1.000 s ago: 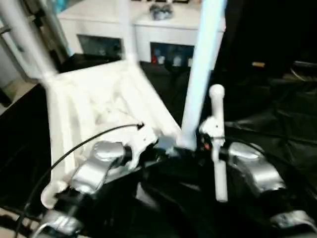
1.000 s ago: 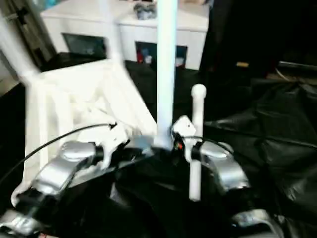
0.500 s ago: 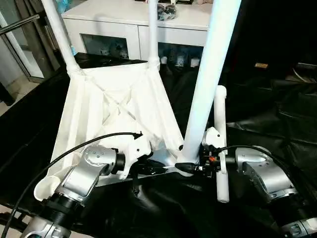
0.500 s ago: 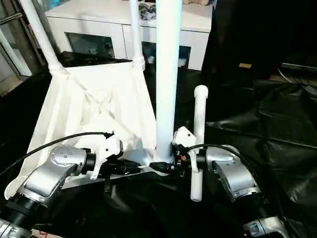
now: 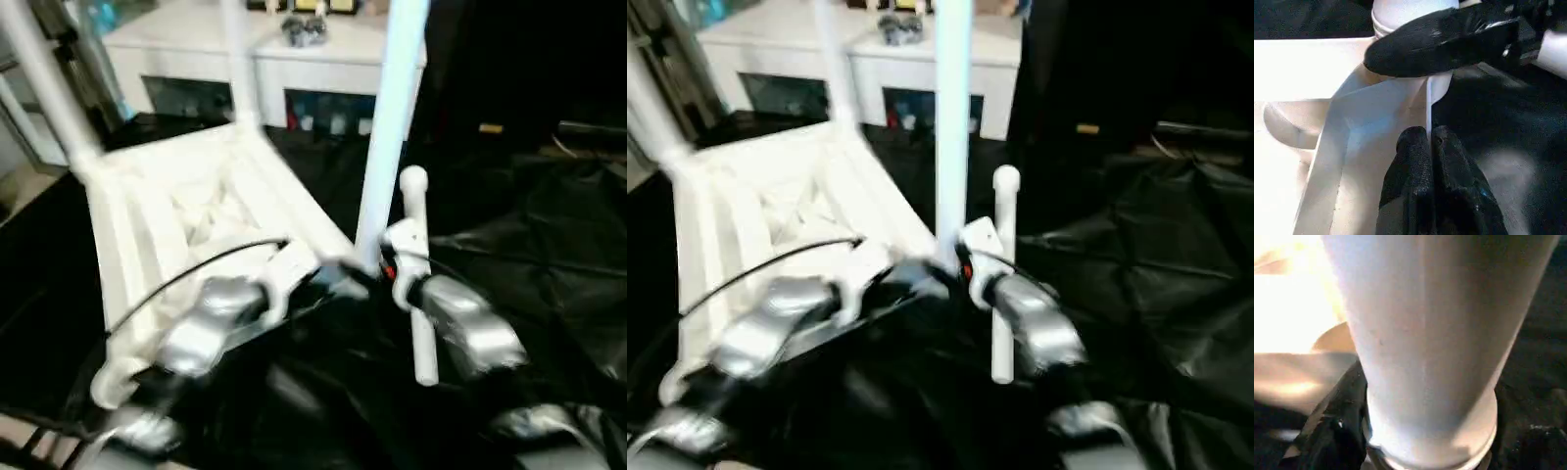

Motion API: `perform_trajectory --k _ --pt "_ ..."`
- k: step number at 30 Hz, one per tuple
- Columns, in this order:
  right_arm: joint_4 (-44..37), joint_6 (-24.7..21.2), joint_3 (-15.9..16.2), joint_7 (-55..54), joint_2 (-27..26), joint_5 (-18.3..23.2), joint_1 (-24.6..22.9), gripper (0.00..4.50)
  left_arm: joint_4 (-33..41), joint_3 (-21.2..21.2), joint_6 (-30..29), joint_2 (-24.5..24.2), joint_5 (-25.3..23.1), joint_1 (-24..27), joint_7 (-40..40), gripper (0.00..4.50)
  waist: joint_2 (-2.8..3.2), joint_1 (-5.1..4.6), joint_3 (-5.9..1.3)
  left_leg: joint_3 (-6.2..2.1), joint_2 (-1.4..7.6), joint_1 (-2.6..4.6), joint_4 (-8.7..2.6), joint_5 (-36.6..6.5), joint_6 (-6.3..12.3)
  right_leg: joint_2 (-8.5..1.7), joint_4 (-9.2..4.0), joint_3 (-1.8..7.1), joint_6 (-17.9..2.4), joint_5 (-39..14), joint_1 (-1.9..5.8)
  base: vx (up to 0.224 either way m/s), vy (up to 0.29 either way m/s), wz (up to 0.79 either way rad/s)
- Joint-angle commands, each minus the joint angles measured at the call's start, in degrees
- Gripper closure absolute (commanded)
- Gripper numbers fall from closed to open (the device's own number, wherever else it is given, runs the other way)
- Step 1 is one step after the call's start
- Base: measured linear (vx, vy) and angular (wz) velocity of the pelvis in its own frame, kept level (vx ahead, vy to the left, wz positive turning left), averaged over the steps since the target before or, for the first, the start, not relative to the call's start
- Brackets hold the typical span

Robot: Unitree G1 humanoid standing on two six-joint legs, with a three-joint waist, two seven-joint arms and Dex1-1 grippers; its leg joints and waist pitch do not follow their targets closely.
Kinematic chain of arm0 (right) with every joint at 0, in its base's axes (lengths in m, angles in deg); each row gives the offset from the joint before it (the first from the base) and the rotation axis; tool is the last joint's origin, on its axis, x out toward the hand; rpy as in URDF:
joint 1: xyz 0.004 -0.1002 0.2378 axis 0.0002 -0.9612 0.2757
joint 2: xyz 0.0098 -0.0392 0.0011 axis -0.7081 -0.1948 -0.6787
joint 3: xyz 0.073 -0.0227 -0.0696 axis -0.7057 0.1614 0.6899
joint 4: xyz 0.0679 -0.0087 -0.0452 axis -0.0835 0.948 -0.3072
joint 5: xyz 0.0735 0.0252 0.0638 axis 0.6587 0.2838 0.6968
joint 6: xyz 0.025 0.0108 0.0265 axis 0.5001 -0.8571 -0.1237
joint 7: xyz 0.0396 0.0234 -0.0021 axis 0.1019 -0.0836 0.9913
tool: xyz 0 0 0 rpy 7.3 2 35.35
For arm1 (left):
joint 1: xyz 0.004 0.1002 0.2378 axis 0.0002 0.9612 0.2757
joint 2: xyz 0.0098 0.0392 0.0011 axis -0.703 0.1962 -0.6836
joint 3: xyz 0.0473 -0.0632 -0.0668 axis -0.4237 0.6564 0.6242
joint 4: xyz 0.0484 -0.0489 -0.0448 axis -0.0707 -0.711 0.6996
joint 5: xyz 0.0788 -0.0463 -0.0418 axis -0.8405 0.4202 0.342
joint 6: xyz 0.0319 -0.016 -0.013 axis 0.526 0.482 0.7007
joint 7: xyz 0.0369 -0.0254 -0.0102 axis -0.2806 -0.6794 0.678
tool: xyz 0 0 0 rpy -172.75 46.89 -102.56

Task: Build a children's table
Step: Rotate leg to tighten

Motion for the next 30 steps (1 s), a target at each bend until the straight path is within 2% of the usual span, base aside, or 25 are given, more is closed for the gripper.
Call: perform_trajectory --k 1,3,4,6,7,12,13,14,15,16,18,19,22,24,29,30 --pt "2.94 -1.22 3.23 1.37 -2.61 -0.6 -1.56 1.42 1.08 -1.58 1.42 3.35 2.03 -1.34 -0.27 4.5 -0.65 0.37 -2.41 -0.83 2.11 -0.13 -4.15 -10.91 1.65 -4.91 -5.75 3.07 -8.87 -19.42 1.95 0.0 0.0 0.0" --pt "2.55 -1.17 2.76 2.95 -3.11 0.33 -1.61 1.07 1.47 -2.04 1.64 3.61 2.01 -1.13 0.53 4.5 -0.58 0.49 -2.52 -0.78 2.18 -0.3 -4.13 -9.97 2.24 -4.86 -5.42 3.1 -9.54 -16.52 2.06 0.0 0.0 0.0" --pt "2.26 -1.3 2.12 4.55 -3.41 1.39 -1.47 1.07 2.02 -2.49 2.09 3.5 1.85 -0.56 1.69 4.5 -0.48 0.56 -2.53 -0.81 2.18 -0.42 -4.14 -9.38 2.5 -4.84 -5.25 3.07 -9.9 -15.11 2.17 0.0 0.0 0.0" --pt "2.11 -1.02 1.96 5.53 -3.09 1.85 -1.27 0.98 2.8 -2.95 2.53 2.79 1.96 0.21 3.08 4.5 -0.44 0.65 -2.57 -0.74 2.19 -0.37 -4.08 -9.37 2.93 -4.95 -5.29 3.07 -10.21 -14.63 2.2 0.0 0.0 0.0" --pt "1.98 -0.65 1.95 6.39 -2.41 1.97 -1.13 0.73 3.55 -3.14 2.66 2.05 2.22 0.82 4.07 4.5 -0.4 0.71 -2.6 -0.75 2.25 -0.38 -4.07 -9.18 3.0 -4.97 -5.23 3.08 -10.41 -14.36 2.19 0.0 0.0 0.0" --pt "1.58 0.66 2.04 10.19 0.29 2.28 -0.72 0.53 4.9 -3.19 3.55 -0.08 2.88 2.13 6.53 4.5 -0.35 0.95 -2.94 -0.72 2.37 -0.56 -3.81 -6.27 4.0 -4.9 -4.47 3.02 -11.95 -8.12 2.49 0.0 0.0 0.0" --pt "0.66 1.95 3.09 14.98 3.22 1.92 -0.94 0.27 5.95 -3.02 3.94 -1.94 3.55 3.02 8.73 4.5 -0.39 0.97 -2.97 -0.69 2.3 -0.69 -3.72 -5.36 4.34 -4.84 -4.25 3.0 -12.43 -6.21 2.64 0.0 0.0 0.0" --pt "0.66 1.95 3.09 14.98 3.22 1.92 -0.94 0.22 5.95 -3.02 3.94 -1.94 3.55 3.02 8.73 4.5 -0.38 1.0 -3.05 -0.7 2.21 -0.87 -3.56 -4.66 4.8 -4.87 -3.99 2.95 -12.89 -4.57 2.85 0.0 0.0 0.0" --pt "-1.12 2.19 3.72 20.06 5.62 2.34 -1.5 0.22 7.03 -2.98 4.23 -3.71 4.04 3.81 10.95 4.5 -0.34 1.01 -3.09 -0.65 2.3 -0.75 -3.57 -4.58 5.0 -4.82 -3.96 2.96 -13.11 -3.88 2.77 0.0 0.0 0.0" --pt "-2.44 2.34 4.15 22.29 6.74 2.61 -1.97 0.15 7.57 -2.92 4.34 -4.44 4.3 4.17 11.89 4.5 -0.57 1.11 -3.07 -0.63 2.35 -0.72 -3.5 -4.41 5.57 -4.77 -3.75 2.99 -13.51 -2.59 2.84 0.0 0.0 0.0" --pt "-4.76 2.77 4.87 25.38 8.71 2.8 -2.79 0.07 8.54 -2.78 4.53 -5.71 4.78 4.8 13.46 4.5 -0.55 1.3 -3.18 -0.6 2.39 -0.72 -3.36 -3.35 6.48 -4.76 -3.53 3.01 -13.85 -0.34 2.88 0.0 0.0 0.0" --pt "-6.86 1.59 5.37 28.73 10.35 3.74 -3.51 0.07 9.38 -2.73 4.93 -6.87 5.25 5.36 15.07 4.5 -0.62 1.36 -3.18 -0.51 2.35 -0.68 -3.28 -2.92 7.11 -4.65 -3.48 2.98 -14.12 0.56 2.75 0.0 0.0 0.0" --pt "-10.19 0.53 6.12 33.97 13.1 5.1 -4.88 0.07 10.99 -2.56 5.15 -8.66 6.18 6.4 17.74 4.5 -0.56 1.68 -3.17 -0.52 2.57 -0.53 -3.21 -2.8 7.58 -4.67 -3.36 2.94 -14.42 0.77 2.67 0.0 0.0 0.0" --pt "-11.19 0.75 6.37 35.8 14.13 5.59 -5.37 0.07 11.84 -2.64 5.0 -9.51 6.68 6.92 19.25 4.5 -0.58 1.73 -3.08 -0.53 2.62 -0.7 -3.24 -3.22 7.65 -4.65 -3.29 2.88 -14.62 0.67 2.73 0.0 0.0 0.0" --pt "-12.75 0.75 6.42 39.42 15.85 7.12 -6.31 0.07 13.45 -3.49 5.01 -12.05 7.79 8.16 22.33 4.5 -0.65 1.68 -2.94 -0.51 2.55 -0.58 -3.36 -5.17 6.47 -4.72 -3.66 2.94 -14.15 -3.54 2.62 0.0 0.0 0.0" --pt "-12.86 0.44 6.24 39.24 15.79 7.19 -6.36 0.23 13.56 -3.53 4.94 -12.23 7.83 8.26 22.58 4.5 -0.66 1.66 -2.97 -0.51 2.55 -0.55 -3.37 -5.05 6.41 -4.72 -3.65 2.95 -14.16 -3.55 2.63 0.0 0.0 0.0"
